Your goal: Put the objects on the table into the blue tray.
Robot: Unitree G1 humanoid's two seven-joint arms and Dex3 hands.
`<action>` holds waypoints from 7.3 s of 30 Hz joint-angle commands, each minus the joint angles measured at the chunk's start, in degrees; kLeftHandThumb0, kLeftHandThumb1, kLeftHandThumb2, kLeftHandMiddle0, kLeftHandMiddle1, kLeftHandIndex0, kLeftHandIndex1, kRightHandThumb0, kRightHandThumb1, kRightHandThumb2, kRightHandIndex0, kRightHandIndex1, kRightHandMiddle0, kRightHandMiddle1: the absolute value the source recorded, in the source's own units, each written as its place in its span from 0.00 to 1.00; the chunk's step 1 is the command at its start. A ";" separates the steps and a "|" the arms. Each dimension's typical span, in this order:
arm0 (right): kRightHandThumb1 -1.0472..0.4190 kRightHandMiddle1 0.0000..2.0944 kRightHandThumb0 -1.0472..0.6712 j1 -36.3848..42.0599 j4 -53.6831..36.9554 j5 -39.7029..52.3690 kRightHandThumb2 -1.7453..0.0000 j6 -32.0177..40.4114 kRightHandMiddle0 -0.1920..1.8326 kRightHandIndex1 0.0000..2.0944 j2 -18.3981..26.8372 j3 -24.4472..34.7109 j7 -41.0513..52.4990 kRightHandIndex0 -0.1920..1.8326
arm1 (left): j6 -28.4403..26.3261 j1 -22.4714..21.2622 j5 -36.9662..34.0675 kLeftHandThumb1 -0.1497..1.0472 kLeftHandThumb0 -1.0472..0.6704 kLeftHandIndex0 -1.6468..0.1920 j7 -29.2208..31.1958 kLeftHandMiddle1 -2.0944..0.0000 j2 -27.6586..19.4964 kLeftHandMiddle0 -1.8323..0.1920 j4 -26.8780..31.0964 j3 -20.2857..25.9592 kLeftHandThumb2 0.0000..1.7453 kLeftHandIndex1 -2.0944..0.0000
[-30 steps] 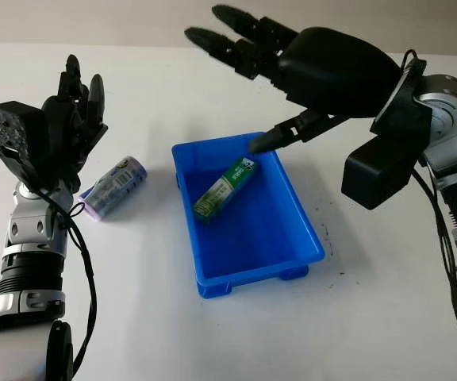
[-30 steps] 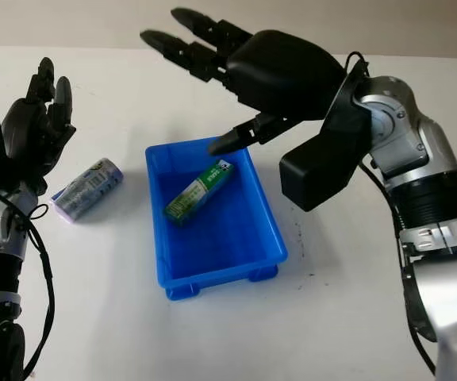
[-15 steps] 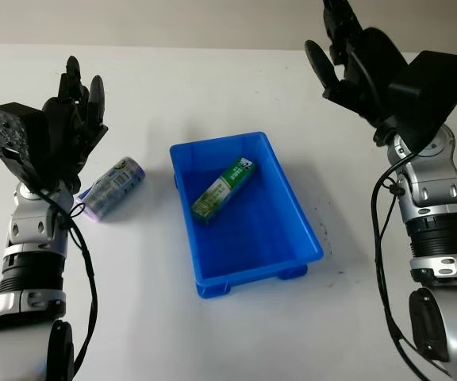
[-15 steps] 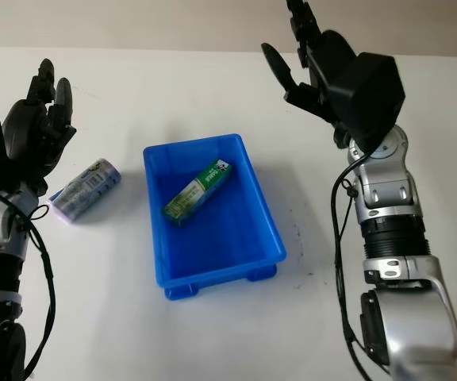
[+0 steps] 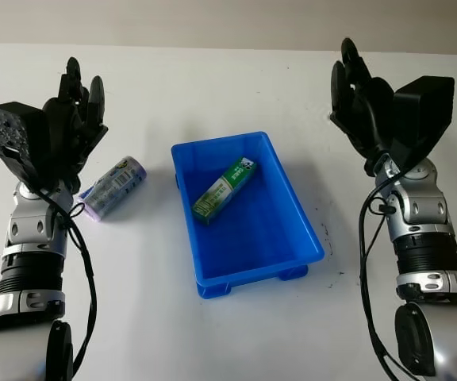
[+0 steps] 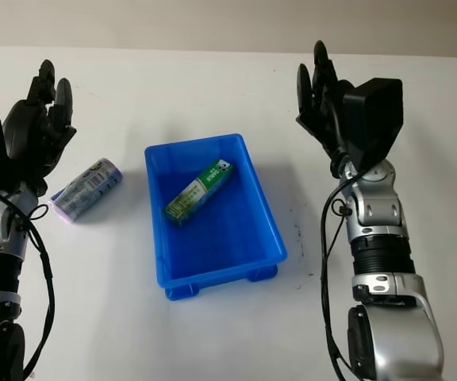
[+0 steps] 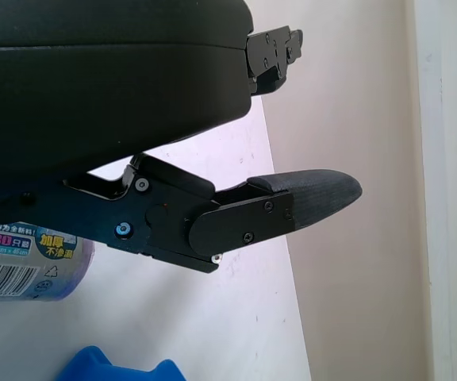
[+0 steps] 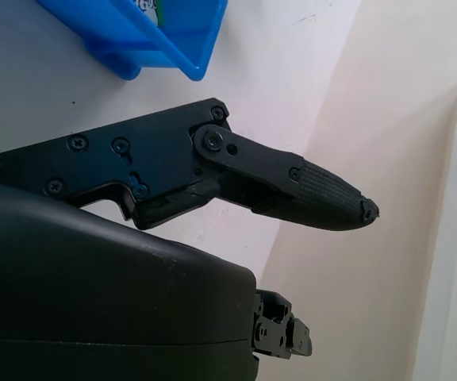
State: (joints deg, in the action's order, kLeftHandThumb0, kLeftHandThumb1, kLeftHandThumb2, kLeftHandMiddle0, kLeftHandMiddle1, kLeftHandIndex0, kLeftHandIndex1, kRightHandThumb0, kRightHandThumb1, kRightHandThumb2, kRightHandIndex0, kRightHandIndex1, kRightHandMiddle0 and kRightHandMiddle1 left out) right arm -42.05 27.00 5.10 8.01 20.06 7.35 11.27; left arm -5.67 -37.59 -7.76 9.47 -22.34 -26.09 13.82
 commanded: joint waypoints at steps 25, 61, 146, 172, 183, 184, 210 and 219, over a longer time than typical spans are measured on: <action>0.00 0.00 0.22 0.15 -2.81 0.50 0.56 2.85 0.00 0.00 -0.56 0.44 0.64 0.00 | -31.71 1.47 25.02 1.00 0.09 0.96 8.87 0.97 -14.70 0.96 25.43 -15.26 0.19 0.97; 0.00 0.00 0.22 -2.39 1.81 2.31 0.56 -0.18 0.00 0.00 -1.47 0.67 3.53 0.00 | -38.84 9.20 57.64 1.00 0.12 0.91 14.54 0.02 -15.27 0.91 38.59 -30.10 0.15 0.50; 0.00 0.00 0.22 -3.17 3.66 4.09 0.58 -1.52 0.00 0.00 -1.62 2.17 5.67 0.00 | -13.73 3.15 83.79 1.00 0.31 0.76 13.78 0.00 -13.48 0.48 39.78 -23.46 0.20 0.00; 0.00 0.00 0.24 -1.86 2.82 3.90 0.57 -1.66 0.00 0.00 -2.31 1.80 4.74 0.00 | -10.10 -8.28 74.67 1.00 0.25 0.77 9.84 0.03 -12.21 0.63 36.34 -18.72 0.14 0.31; 0.00 0.00 0.24 -2.65 4.83 3.73 0.57 -1.78 0.00 0.00 -2.22 1.71 5.52 0.00 | -8.25 0.85 26.32 0.99 0.16 0.93 12.74 0.99 -8.59 0.92 35.50 7.26 0.05 0.96; 0.00 0.00 0.24 -2.77 4.95 3.71 0.57 -1.78 0.00 0.00 -2.16 1.71 5.70 0.00 | -7.87 1.65 23.51 1.00 0.14 0.95 12.45 0.99 -8.63 0.94 34.49 8.30 0.05 0.97; 0.00 0.00 0.24 -3.96 4.63 3.76 0.57 -0.81 0.00 0.00 -1.63 1.93 7.01 0.00 | 1.52 17.04 6.85 0.92 0.04 1.00 7.34 1.00 -7.85 1.00 16.19 4.86 0.03 1.00; 0.00 0.00 0.24 -3.71 4.06 3.53 0.57 -0.69 0.00 0.00 -1.31 1.86 7.09 0.00 | 9.00 15.36 7.54 0.93 0.06 1.00 3.91 1.00 -6.31 1.00 4.82 1.99 0.03 1.00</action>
State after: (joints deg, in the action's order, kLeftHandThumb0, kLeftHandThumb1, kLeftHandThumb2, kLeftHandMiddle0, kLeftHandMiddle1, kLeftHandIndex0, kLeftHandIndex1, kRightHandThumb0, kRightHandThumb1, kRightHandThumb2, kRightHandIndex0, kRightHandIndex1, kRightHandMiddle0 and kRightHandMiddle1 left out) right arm -45.01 32.28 8.72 7.03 17.99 9.20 18.44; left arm 2.25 -20.90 -0.64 13.93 -28.61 -20.22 16.28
